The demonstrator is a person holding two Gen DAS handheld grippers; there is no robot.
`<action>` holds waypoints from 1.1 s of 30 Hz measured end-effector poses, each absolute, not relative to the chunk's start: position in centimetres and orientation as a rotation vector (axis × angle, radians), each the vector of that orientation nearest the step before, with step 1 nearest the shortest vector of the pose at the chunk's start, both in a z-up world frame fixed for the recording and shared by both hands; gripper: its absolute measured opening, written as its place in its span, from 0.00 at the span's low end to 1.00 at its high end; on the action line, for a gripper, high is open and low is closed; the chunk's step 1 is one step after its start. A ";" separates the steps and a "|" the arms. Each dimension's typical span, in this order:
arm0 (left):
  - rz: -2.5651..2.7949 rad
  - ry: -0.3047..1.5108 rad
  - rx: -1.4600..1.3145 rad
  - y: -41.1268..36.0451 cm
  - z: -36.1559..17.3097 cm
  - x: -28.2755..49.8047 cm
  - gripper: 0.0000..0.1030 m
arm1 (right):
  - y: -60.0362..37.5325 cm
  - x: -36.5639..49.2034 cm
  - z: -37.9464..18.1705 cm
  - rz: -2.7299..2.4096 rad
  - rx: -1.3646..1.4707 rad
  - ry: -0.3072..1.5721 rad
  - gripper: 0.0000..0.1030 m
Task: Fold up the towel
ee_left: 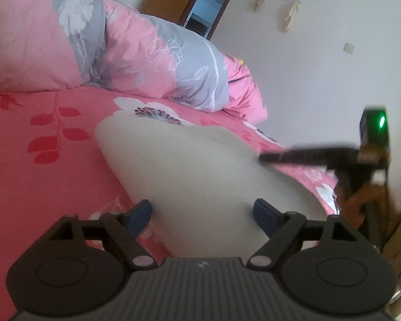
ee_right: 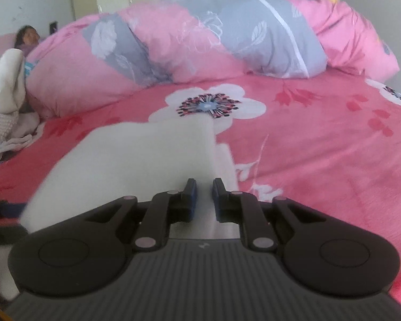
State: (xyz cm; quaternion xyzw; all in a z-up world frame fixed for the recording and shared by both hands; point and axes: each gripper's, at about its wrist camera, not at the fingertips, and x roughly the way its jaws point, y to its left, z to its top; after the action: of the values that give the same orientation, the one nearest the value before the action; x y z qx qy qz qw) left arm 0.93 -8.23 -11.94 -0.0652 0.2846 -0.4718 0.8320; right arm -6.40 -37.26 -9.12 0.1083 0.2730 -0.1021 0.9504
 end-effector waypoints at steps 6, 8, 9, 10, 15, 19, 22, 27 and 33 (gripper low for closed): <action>-0.995 0.576 -0.114 -8.3 -11.7 0.6 0.83 | -38.1 -1.8 -6.9 -0.168 0.239 0.564 0.13; -0.997 0.575 -0.117 -8.3 -11.6 0.6 0.83 | -38.9 0.3 -8.9 -0.191 0.240 0.624 0.14; -0.997 0.575 -0.118 -8.3 -11.6 0.6 0.83 | -39.7 0.9 -10.1 -0.195 0.268 0.654 0.16; -0.997 0.575 -0.118 -8.3 -11.6 0.6 0.83 | -40.6 1.0 -10.5 -0.199 0.327 0.667 0.22; -0.996 0.576 -0.121 -8.2 -11.5 0.5 0.83 | -39.6 1.2 -7.0 -0.181 0.347 0.648 0.23; -0.988 0.572 -0.126 -8.2 -11.3 0.2 0.83 | -39.5 4.1 -8.2 -0.163 0.348 0.682 0.21; -0.976 0.565 -0.126 -7.8 -11.1 -0.2 0.82 | -38.2 5.3 -8.9 -0.186 0.226 0.746 0.20; -0.958 0.603 -0.131 -6.7 -10.7 0.0 0.82 | -33.2 5.8 -4.6 -0.091 0.022 0.727 0.23; -0.969 0.671 -0.125 -5.4 -10.6 0.3 0.82 | -23.9 10.4 -4.7 0.208 -0.330 0.784 0.21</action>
State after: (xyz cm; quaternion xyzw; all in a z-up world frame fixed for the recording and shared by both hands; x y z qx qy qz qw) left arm 0.34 -5.45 -10.58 -0.0588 0.3163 -0.4567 0.8294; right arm 10.40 -23.91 -4.72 -0.1599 0.3795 0.1008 0.9057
